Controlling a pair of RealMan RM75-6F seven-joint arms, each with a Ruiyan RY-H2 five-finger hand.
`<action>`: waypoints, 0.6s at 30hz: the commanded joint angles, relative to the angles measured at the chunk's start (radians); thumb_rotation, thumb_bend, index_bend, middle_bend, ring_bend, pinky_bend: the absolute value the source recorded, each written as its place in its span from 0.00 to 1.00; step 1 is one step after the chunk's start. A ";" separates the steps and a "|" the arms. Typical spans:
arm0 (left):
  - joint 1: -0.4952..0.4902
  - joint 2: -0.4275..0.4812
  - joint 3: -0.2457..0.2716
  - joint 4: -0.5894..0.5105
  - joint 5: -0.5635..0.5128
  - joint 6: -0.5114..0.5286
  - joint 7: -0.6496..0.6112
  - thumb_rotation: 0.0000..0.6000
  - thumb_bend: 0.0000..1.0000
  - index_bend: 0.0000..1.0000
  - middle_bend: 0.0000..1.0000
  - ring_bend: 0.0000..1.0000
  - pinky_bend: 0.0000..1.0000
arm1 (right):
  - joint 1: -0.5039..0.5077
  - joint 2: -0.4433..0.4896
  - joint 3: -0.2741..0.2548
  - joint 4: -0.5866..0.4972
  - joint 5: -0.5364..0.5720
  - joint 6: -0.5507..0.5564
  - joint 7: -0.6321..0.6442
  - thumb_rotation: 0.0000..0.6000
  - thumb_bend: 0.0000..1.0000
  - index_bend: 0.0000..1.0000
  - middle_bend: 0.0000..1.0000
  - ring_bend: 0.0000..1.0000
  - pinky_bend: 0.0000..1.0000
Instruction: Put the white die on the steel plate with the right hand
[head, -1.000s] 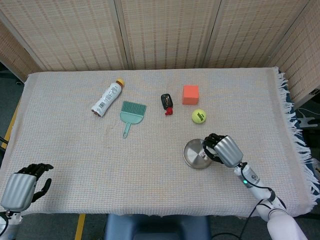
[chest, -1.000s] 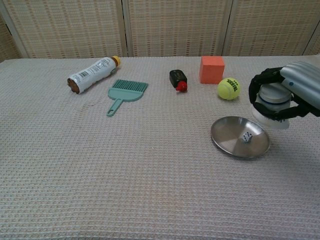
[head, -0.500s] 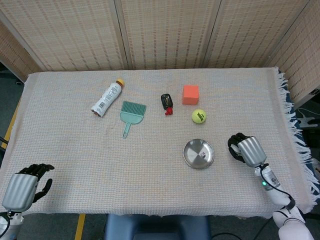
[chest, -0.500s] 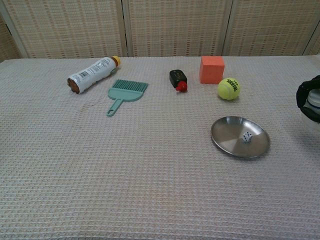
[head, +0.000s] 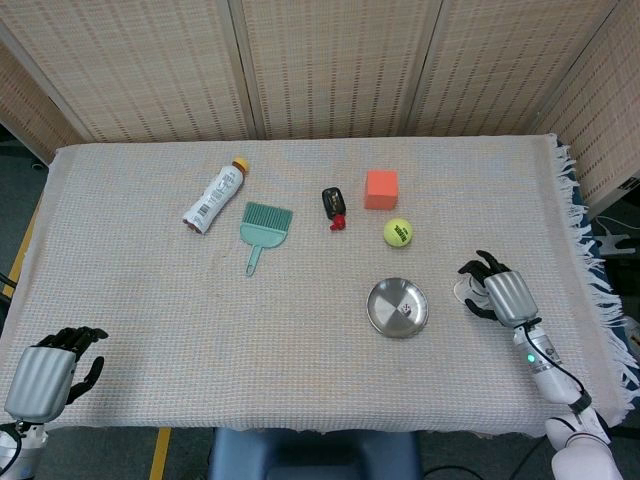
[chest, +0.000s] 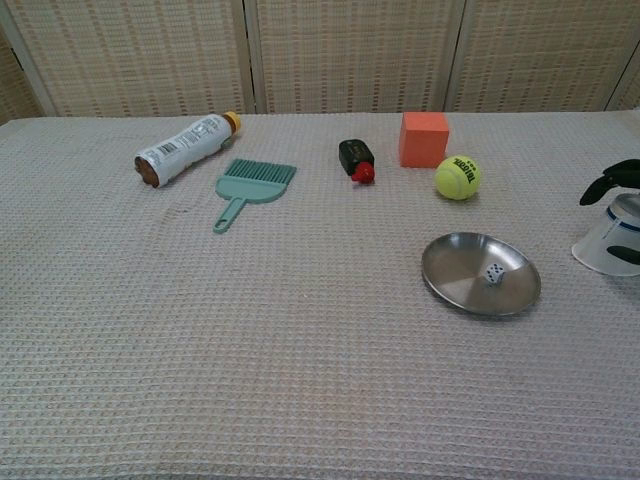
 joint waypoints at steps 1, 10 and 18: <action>0.000 0.000 0.000 -0.001 -0.001 -0.001 0.001 1.00 0.39 0.39 0.43 0.40 0.59 | -0.002 0.009 -0.007 -0.004 -0.007 0.013 -0.003 1.00 0.16 0.27 0.22 0.05 0.32; 0.002 0.002 0.002 -0.002 0.001 0.000 0.005 1.00 0.39 0.39 0.43 0.40 0.59 | -0.055 0.104 -0.005 -0.118 -0.024 0.292 -0.194 1.00 0.11 0.03 0.05 0.00 0.08; -0.003 0.000 0.009 -0.002 0.009 -0.012 0.014 1.00 0.39 0.39 0.43 0.40 0.59 | -0.207 0.434 -0.012 -0.854 0.023 0.372 -0.747 1.00 0.10 0.00 0.05 0.00 0.06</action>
